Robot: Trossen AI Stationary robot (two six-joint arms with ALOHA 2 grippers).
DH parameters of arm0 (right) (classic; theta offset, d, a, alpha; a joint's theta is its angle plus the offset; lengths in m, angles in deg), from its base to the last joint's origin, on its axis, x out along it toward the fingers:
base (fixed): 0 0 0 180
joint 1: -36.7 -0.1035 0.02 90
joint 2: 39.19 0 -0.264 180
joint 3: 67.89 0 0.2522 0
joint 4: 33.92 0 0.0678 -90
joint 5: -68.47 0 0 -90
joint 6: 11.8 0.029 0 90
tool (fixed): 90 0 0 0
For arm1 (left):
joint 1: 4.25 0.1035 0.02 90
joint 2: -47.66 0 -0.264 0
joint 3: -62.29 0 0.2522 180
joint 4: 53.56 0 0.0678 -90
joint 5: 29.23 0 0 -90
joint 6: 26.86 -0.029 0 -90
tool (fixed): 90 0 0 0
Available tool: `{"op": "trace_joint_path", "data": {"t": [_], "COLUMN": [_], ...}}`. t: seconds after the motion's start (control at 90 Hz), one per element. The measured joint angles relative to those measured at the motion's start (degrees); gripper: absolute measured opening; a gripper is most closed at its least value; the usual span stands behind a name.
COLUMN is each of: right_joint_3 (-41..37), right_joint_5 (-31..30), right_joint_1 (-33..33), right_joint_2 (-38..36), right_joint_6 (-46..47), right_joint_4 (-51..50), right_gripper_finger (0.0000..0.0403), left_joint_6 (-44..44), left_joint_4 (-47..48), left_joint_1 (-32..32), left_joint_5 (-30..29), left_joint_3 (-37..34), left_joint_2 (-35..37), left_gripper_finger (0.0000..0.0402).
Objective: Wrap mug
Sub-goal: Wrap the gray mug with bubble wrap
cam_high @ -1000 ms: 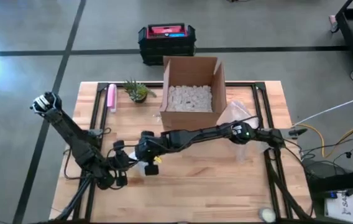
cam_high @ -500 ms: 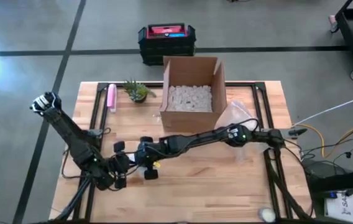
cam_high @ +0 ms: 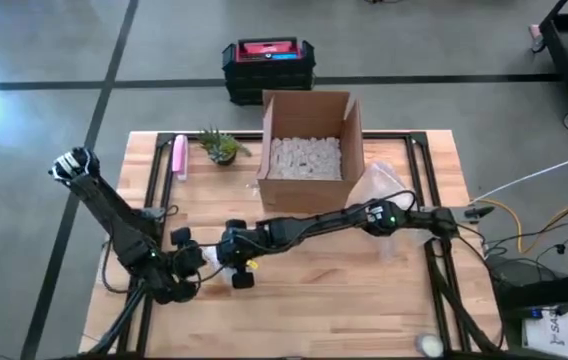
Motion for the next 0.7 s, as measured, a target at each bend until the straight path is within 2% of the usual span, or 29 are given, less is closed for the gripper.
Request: {"op": "trace_joint_path", "data": {"t": [0.178, 0.489, 0.7], "right_joint_3": [0.0, -0.1, -0.1], "right_joint_5": [0.0, 0.0, -0.1], "right_joint_1": [0.0, 0.0, 0.0], "right_joint_2": [0.0, 0.1, 0.1], "right_joint_6": [0.0, 0.0, -0.3], "right_joint_4": [0.0, 1.3, 1.4], "right_gripper_finger": [0.0014, 0.0014, 0.0014], "left_joint_6": [-0.7, -12.4, -14.0], "left_joint_4": [-4.6, -4.4, -4.2], "left_joint_1": [0.3, 0.6, 2.6], "left_joint_5": [-0.6, -7.5, -9.5], "left_joint_3": [-2.7, 6.0, 5.4], "left_joint_2": [0.0, 0.1, -0.1], "left_gripper_finger": [0.0000, 0.0000, 0.0000]}}
